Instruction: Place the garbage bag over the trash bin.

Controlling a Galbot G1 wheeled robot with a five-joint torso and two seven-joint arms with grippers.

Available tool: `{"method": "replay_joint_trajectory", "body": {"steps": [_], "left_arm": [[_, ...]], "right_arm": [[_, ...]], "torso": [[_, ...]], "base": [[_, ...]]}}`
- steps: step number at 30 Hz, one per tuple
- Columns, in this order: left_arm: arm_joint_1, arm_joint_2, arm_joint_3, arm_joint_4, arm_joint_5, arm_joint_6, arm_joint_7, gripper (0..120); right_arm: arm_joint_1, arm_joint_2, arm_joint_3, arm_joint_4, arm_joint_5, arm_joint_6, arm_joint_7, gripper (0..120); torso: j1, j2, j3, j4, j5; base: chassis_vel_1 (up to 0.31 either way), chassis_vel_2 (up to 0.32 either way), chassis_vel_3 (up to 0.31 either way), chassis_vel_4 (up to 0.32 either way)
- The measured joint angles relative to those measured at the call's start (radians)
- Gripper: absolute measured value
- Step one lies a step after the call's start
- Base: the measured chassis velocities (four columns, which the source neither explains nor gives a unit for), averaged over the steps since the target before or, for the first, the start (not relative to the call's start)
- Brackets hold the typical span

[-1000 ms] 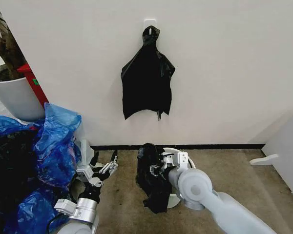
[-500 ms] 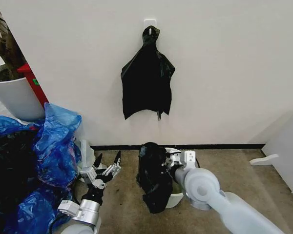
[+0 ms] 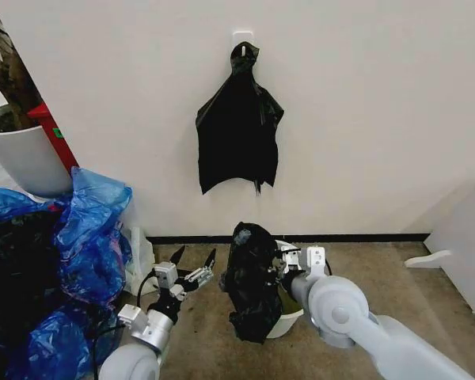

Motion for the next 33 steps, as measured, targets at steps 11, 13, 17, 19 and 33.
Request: {"method": "replay_joint_trajectory", "body": {"steps": [11,13,17,19,33], "left_arm": [[-0.142,0.083,0.156,0.015,-0.094,0.191,-0.106,100],[-0.179,0.101,0.213,0.016,-0.133,0.224,-0.141,100],[-0.246,0.116,0.305,0.030,-0.156,0.288,-0.237,100],[-0.260,0.115,0.322,0.032,-0.161,0.310,-0.284,100],[-0.359,0.087,0.409,0.073,-0.236,0.436,-0.445,100]], "right_arm": [[0.017,-0.017,-0.002,0.012,0.025,0.003,0.016,0],[0.023,-0.020,-0.004,0.014,0.034,0.004,0.019,0],[0.038,-0.024,-0.008,0.011,0.047,0.004,0.025,0],[0.042,-0.024,-0.009,0.008,0.049,0.004,0.025,0],[0.052,-0.022,-0.010,-0.001,0.061,0.004,0.028,0]], "torso": [[0.000,0.000,0.000,0.0000,-0.0001],[0.000,0.000,0.000,-0.0001,-0.0001],[0.000,0.000,0.000,-0.0002,-0.0003],[0.000,0.000,0.000,-0.0001,0.0000],[0.000,0.000,0.000,0.0000,-0.0001]], "base": [[0.000,0.000,0.000,0.000],[0.000,0.000,0.000,0.000],[0.000,0.000,0.000,0.000],[0.000,0.000,0.000,0.000],[0.000,0.000,0.000,0.000]]}}
